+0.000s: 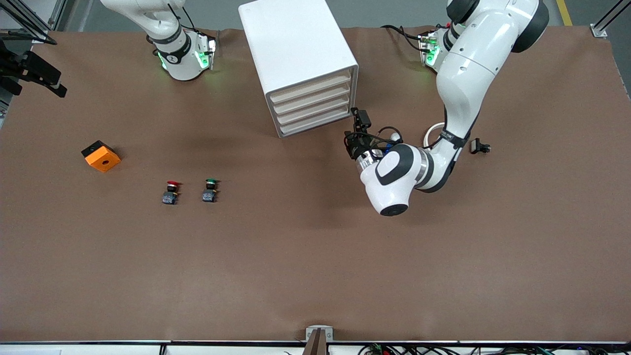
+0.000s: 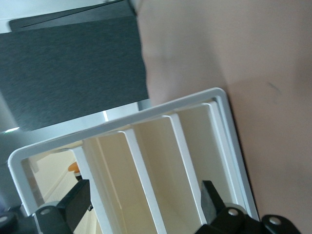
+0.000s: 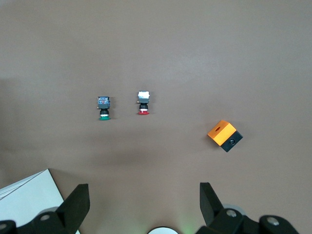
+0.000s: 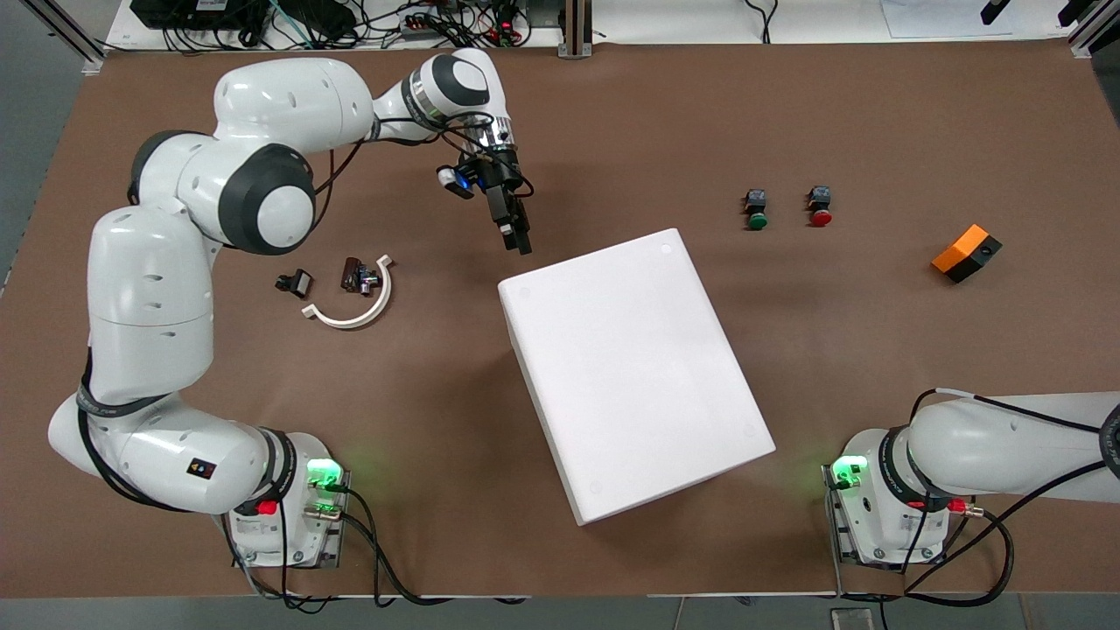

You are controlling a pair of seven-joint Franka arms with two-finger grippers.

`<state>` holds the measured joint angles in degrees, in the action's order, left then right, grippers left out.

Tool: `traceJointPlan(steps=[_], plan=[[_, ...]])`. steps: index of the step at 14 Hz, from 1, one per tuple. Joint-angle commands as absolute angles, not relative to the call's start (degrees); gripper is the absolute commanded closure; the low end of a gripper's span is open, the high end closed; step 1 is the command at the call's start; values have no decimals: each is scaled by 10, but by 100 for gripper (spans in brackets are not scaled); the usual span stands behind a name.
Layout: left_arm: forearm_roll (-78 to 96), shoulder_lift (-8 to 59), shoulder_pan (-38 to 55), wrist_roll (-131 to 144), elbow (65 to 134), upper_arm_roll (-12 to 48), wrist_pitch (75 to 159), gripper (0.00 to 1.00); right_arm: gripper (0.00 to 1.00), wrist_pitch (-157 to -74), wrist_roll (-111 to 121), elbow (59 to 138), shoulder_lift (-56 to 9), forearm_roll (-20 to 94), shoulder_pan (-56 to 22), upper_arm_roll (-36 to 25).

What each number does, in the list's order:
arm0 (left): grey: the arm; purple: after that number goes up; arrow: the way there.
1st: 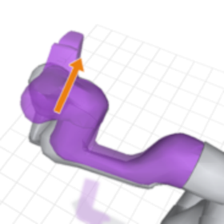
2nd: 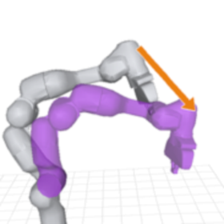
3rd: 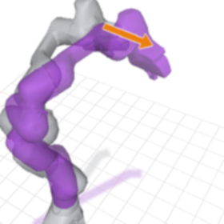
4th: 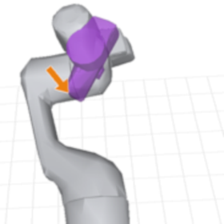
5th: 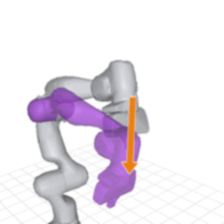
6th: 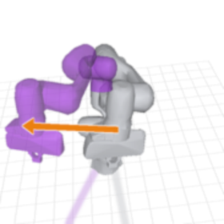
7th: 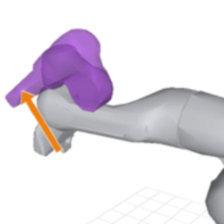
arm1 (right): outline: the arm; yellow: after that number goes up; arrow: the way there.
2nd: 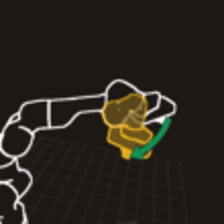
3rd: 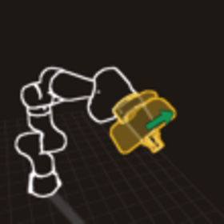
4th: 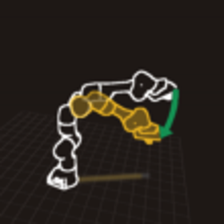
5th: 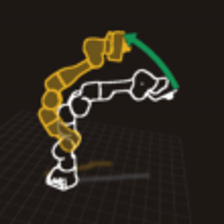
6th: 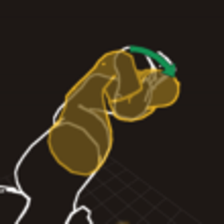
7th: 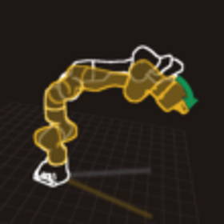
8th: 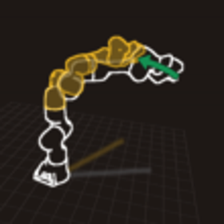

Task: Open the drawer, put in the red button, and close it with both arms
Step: 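Hook the left gripper into the top drawer's handle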

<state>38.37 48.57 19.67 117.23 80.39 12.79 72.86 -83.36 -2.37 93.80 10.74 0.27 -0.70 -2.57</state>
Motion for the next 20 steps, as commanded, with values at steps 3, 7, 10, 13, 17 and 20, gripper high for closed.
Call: traceJointPlan(steps=[3,7,10,13,17,20], plan=[[408,526,211,1224,790,128,694,0,0,-828,-25,934,110,-4,-10,-21],[441,536,230,1247,795,128,667,1,0,-828,-25,934,110,-4,-10,-20],[443,540,237,1250,800,128,664,31,0,-828,-25,934,110,-4,-10,-21],[443,541,248,1250,801,127,645,43,0,-828,-25,934,110,-4,-10,-21],[442,541,258,1249,809,127,643,43,0,-827,-25,934,110,-4,-10,-21],[439,541,264,1249,811,127,642,46,0,-827,-25,934,110,-4,-10,-21]])
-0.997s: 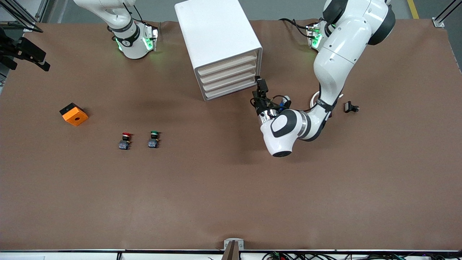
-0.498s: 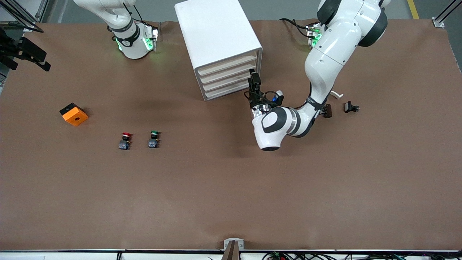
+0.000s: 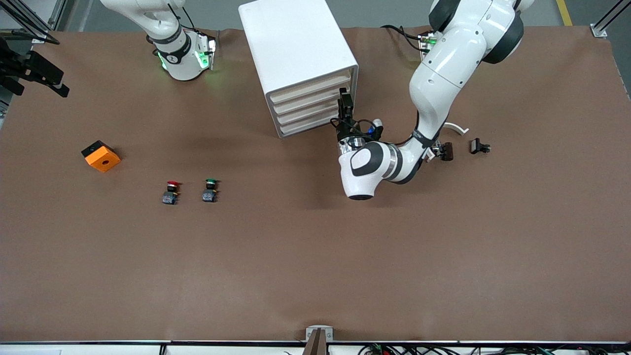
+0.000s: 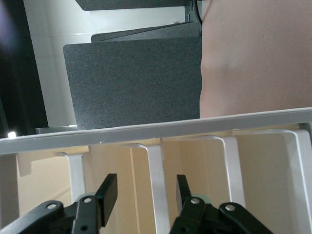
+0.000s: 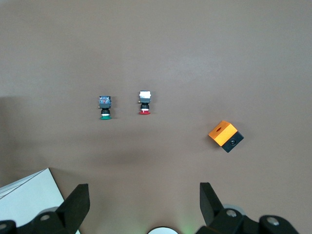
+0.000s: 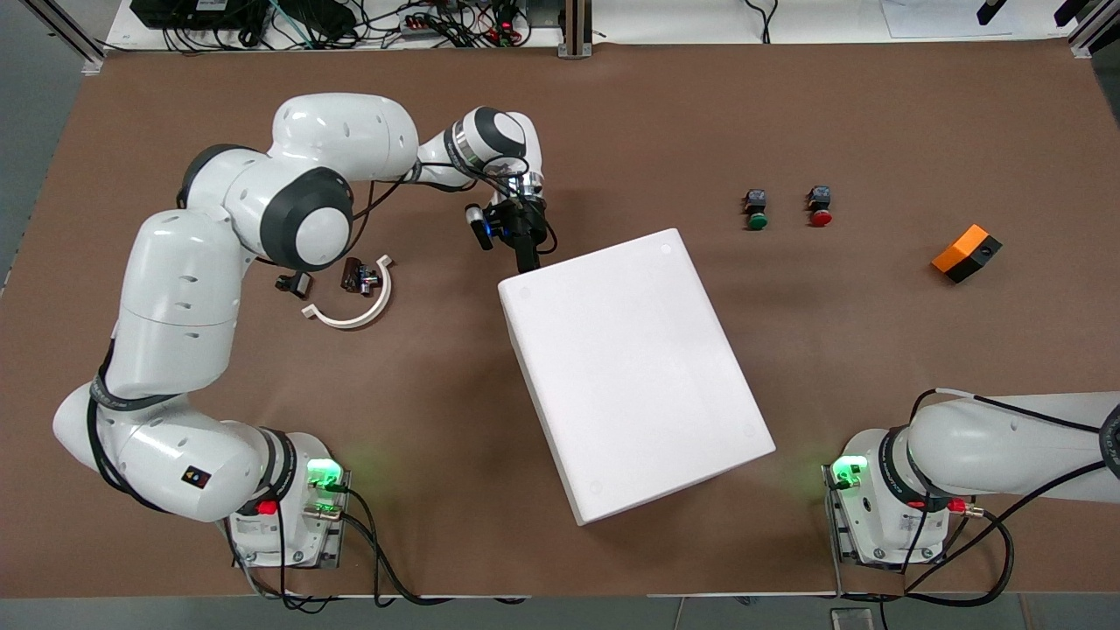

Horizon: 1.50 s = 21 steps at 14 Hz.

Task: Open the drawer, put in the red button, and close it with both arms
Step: 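Pull the drawer open with the left gripper while the right gripper grasps the red button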

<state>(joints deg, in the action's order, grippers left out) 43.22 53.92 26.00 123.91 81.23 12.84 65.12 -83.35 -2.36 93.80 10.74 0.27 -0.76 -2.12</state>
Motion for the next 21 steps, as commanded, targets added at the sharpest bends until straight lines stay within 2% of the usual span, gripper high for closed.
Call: traceJointPlan(steps=[1,4,8,10,12,13,16,19,21], plan=[[437,541,266,1249,811,127,641,51,0,-827,-25,934,110,-4,-10,-21],[434,543,272,1250,810,127,642,67,0,-829,-25,934,109,-4,-9,-21],[433,548,279,1250,809,127,644,75,0,-827,-25,909,93,-3,-8,-23],[434,550,279,1251,809,127,645,84,0,-833,-32,911,89,6,-1,-27],[433,550,278,1250,809,126,645,87,0,-827,-32,909,59,-3,-1,-26],[433,550,278,1251,809,124,645,91,0,-826,-29,909,44,-2,-3,-26],[433,555,277,1250,806,121,645,92,0,-841,-23,908,19,-4,0,-26],[434,555,274,1250,804,120,646,91,0,-881,-6,904,-48,-11,17,-26],[434,555,271,1249,803,119,647,91,0,-902,32,903,-54,-12,21,-26]])
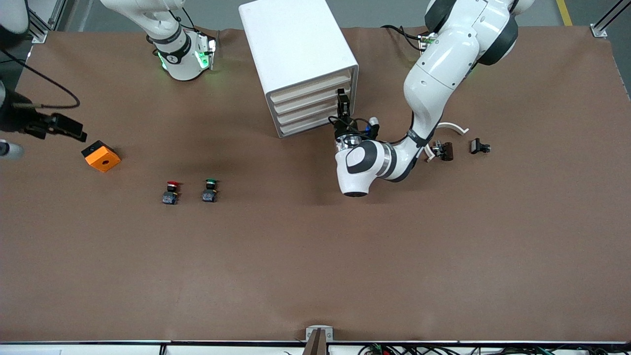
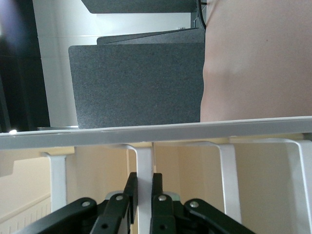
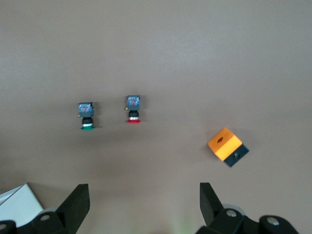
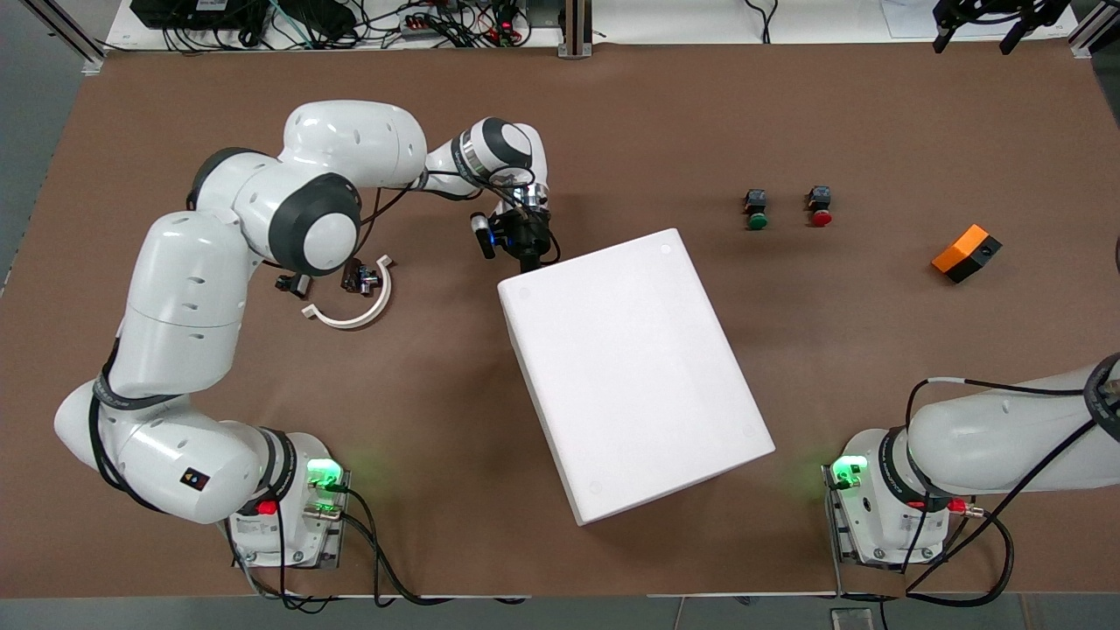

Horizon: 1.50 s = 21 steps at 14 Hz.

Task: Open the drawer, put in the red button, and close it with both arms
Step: 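Pull the drawer open with the left gripper while the right gripper grasps the red button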

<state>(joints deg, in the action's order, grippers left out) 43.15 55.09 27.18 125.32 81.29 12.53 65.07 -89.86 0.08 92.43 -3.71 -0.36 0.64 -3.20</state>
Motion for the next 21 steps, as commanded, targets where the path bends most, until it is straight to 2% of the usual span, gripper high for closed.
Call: traceJointPlan(steps=[1,6,9,14,19,21], plan=[[435,555,271,1248,799,109,647,91,0,-905,33,903,-58,-12,20,-26],[437,555,257,1248,786,104,647,91,0,-984,-63,945,-98,13,-4,-24],[438,555,237,1247,772,104,647,90,0,-1064,-64,1011,-102,23,-5,-24],[437,555,204,1249,766,104,647,90,0,-1271,-65,1134,-143,23,-6,-24],[439,555,172,1248,753,104,649,90,0,-1366,-78,1173,-192,25,-26,-23],[438,555,163,1249,754,104,649,89,0,-1431,-114,1210,-204,25,-39,-23]])
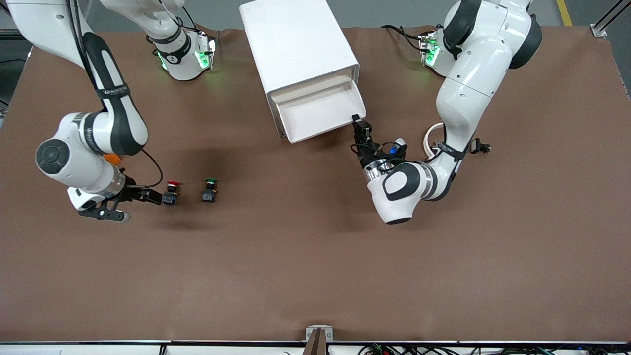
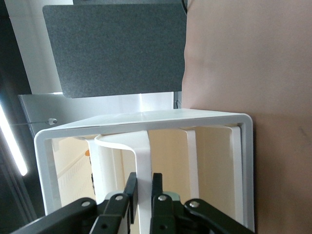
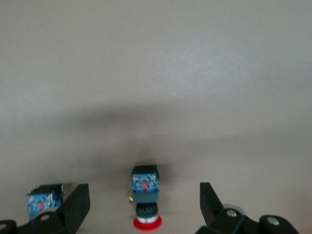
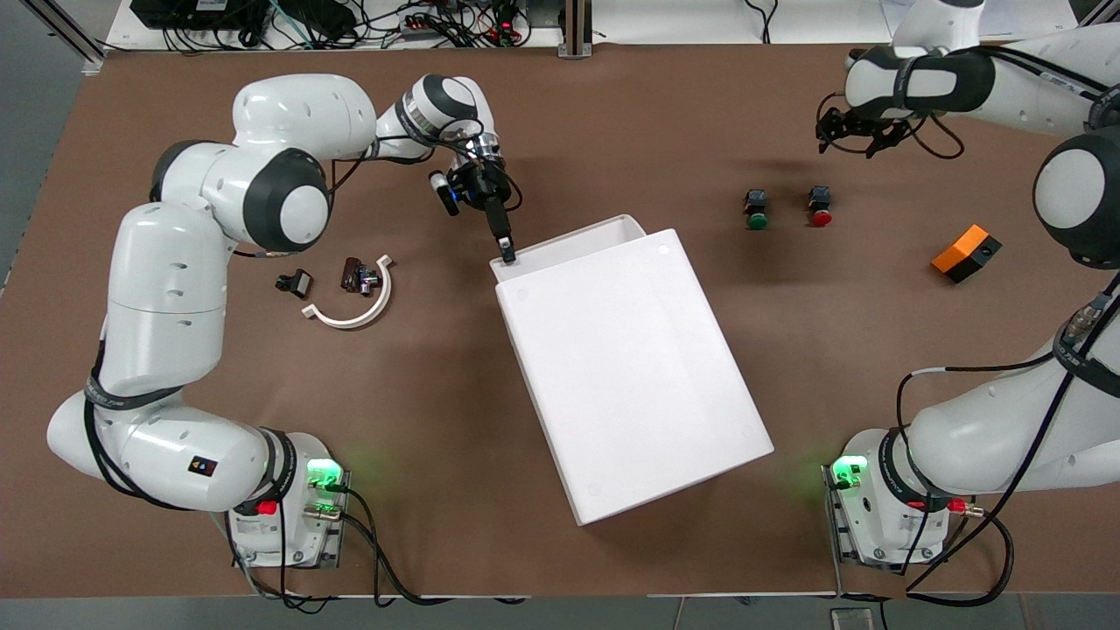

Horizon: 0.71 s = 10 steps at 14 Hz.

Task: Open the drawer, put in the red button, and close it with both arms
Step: 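Pull the drawer open with the left gripper while the right gripper grasps the red button, then carry the red button with the right gripper over the open drawer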

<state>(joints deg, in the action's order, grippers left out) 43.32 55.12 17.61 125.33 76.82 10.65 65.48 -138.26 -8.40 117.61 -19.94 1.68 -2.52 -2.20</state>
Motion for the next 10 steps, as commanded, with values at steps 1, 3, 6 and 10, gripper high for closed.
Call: traceJointPlan(steps=[1,3,6,10], plan=[[438,556,158,1249,753,104,649,89,0,-1447,-120,1218,-210,25,-45,-23],[439,556,153,1249,751,104,650,89,0,-1463,-120,1222,-227,25,-47,-23],[441,556,145,1249,750,104,652,87,0,-1473,-121,1225,-251,25,-42,-23],[441,555,134,1249,748,105,652,87,0,-1466,-122,1225,-266,25,-42,-23]])
